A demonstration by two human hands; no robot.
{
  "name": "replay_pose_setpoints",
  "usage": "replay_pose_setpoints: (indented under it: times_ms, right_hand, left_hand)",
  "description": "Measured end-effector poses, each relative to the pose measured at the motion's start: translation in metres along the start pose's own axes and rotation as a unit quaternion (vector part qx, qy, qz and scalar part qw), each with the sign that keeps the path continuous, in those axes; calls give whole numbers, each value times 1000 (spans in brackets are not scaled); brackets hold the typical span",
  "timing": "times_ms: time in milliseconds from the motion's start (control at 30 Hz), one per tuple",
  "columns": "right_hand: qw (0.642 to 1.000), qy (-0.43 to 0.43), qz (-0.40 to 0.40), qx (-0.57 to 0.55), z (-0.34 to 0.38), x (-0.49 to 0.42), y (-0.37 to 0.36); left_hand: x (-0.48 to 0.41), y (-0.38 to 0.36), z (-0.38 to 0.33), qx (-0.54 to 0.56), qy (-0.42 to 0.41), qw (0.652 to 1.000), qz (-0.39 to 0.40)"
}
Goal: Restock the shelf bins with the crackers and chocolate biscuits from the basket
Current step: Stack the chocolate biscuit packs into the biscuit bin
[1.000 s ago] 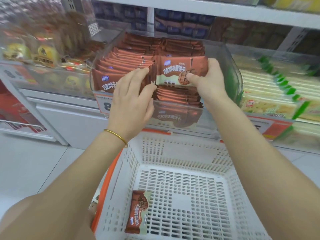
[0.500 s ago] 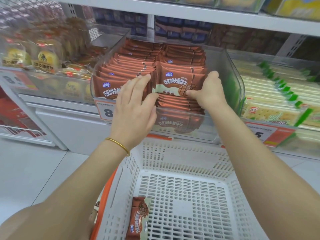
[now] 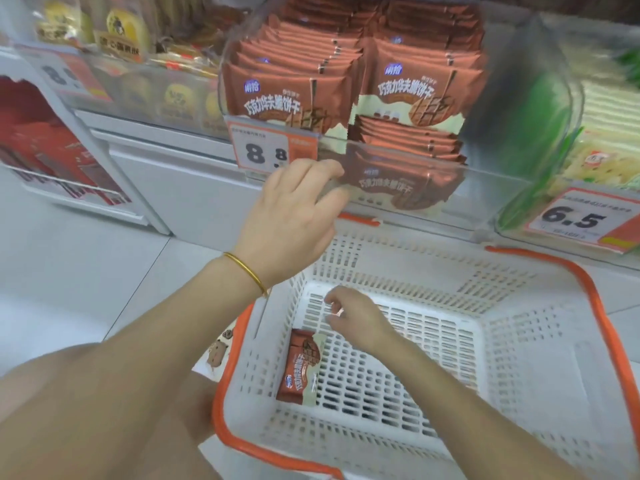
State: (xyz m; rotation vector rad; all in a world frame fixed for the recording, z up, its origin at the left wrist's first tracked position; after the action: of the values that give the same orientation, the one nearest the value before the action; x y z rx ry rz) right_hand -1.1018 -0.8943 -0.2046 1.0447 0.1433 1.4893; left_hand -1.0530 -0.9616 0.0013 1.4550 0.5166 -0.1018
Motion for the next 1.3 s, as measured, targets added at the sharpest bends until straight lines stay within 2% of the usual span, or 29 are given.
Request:
replay_pose_setpoints:
  times_ms: [67, 133, 300, 433, 500, 567, 733, 800, 867, 967, 1033, 1133, 1200, 1300]
  right_hand:
    - [993, -42, 104, 17, -30, -25, -67]
    - [988, -62, 136, 46, -45, -42, -108]
    - [972, -68, 137, 179, -56, -65, -135]
    - [968, -61, 119, 213, -50, -73, -130]
    - [972, -73, 122, 185, -51, -75, -125]
    - [980, -94, 138, 110, -57, -76, -122]
    - [981, -71, 181, -16, -52, -49, -102]
    - [988, -55, 129, -70, -43, -27, -61]
    - [988, -33, 44, -142, -31, 3, -4]
    - [963, 29, -87, -252, -10, 65, 85]
    - [940, 61, -175, -288, 3, 105, 134]
    - [900, 116, -285, -308, 24, 144, 187]
    - [880, 144, -340, -299, 38, 156, 213]
    - [855, 148, -434, -241, 55, 161, 249]
  left_hand:
    - [7, -9, 3, 2, 5, 999, 35]
    - [11, -14, 5, 11, 7, 998, 55]
    - [9, -24, 8, 31, 5, 997, 66]
    - [4, -30, 5, 30, -3, 997, 70]
    - [2, -33, 3, 25, -10, 997, 72]
    - [1, -34, 1, 22, -15, 997, 73]
    - [1, -33, -5, 20, -20, 997, 69]
    - [1, -35, -9, 26, -17, 997, 73]
    - [-2, -37, -12, 52, -7, 995, 84]
    - [-13, -32, -11, 131, 25, 986, 104]
    - [-25, -21, -9, 162, 48, 981, 94]
    - [-47, 8, -1, 224, 74, 971, 43]
    - [-59, 33, 6, 267, 72, 961, -23]
    - [-69, 70, 22, 228, 79, 963, -122]
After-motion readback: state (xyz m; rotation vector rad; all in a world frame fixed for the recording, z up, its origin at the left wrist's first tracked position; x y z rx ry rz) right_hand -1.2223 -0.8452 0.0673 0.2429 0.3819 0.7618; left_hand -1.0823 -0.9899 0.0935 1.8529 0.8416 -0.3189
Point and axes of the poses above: each hand's wrist, its own x-axis away from the middle knuckle, its own y-axis out of the back of the hand, z = x × y, the point moved 9 cm from there along -x, towards the middle knuckle, and after that the axes turned 10 degrees about z, right-handed, at the moved point
